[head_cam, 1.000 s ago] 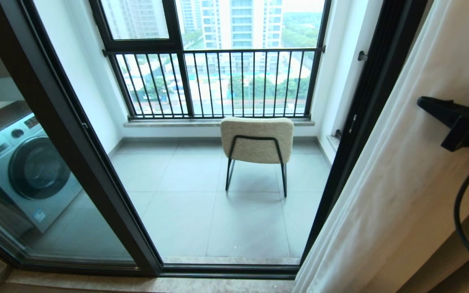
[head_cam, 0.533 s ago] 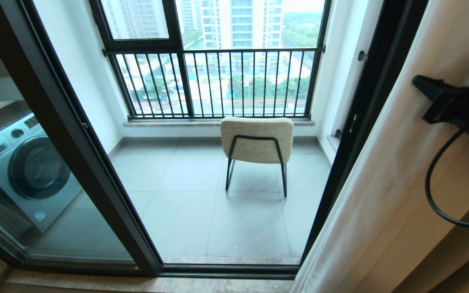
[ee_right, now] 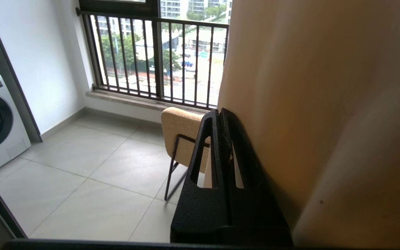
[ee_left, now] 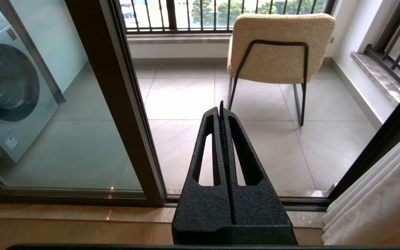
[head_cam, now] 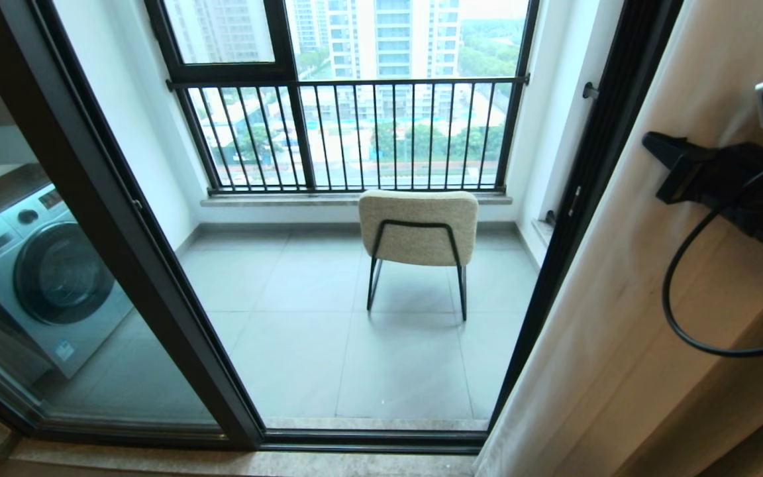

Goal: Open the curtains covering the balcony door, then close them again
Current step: Close the inner curtains on both sides

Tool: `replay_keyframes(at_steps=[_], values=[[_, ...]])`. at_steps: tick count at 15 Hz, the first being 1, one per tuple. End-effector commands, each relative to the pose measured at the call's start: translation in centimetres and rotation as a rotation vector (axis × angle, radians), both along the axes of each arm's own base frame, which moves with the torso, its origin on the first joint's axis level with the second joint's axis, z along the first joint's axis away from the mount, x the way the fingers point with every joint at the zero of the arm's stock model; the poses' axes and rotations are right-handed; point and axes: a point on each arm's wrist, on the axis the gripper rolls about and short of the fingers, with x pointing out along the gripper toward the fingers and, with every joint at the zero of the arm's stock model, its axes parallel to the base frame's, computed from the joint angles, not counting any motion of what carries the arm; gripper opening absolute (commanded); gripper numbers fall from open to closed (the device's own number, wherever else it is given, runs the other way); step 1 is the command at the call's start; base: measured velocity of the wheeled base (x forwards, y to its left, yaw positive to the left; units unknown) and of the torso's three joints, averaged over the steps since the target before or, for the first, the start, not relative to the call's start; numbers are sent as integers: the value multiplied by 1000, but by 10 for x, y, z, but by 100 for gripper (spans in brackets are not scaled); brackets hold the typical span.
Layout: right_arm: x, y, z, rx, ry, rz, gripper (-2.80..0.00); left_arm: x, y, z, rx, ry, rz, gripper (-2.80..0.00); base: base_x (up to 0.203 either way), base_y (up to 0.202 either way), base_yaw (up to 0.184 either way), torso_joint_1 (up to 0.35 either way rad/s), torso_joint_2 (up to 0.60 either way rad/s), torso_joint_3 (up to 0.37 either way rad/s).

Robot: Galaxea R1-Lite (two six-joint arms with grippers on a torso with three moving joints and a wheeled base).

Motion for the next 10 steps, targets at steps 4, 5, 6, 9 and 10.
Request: replay_keyframes(at_steps=[4, 5, 6, 9, 10], values=[[-12, -1, 5, 9, -56, -16, -280, 0, 0, 0, 0, -1, 1, -280, 0, 0, 0, 0, 0, 0], [-14, -1, 8, 14, -75, -25, -280, 0, 0, 0, 0, -1, 2, -280, 0, 0, 0, 0, 0, 0], [-16, -2, 9, 28, -99, -47, -280, 0, 0, 0, 0, 0, 0, -280, 0, 0, 0, 0, 0, 0], [-21, -3, 8, 63, -153, -99, -280, 0, 0, 0, 0, 0, 0, -280, 0, 0, 0, 0, 0, 0], [-23, -3, 6, 64, -159, -99, -280, 0, 0, 0, 0, -1, 0, -280, 0, 0, 0, 0, 0, 0]])
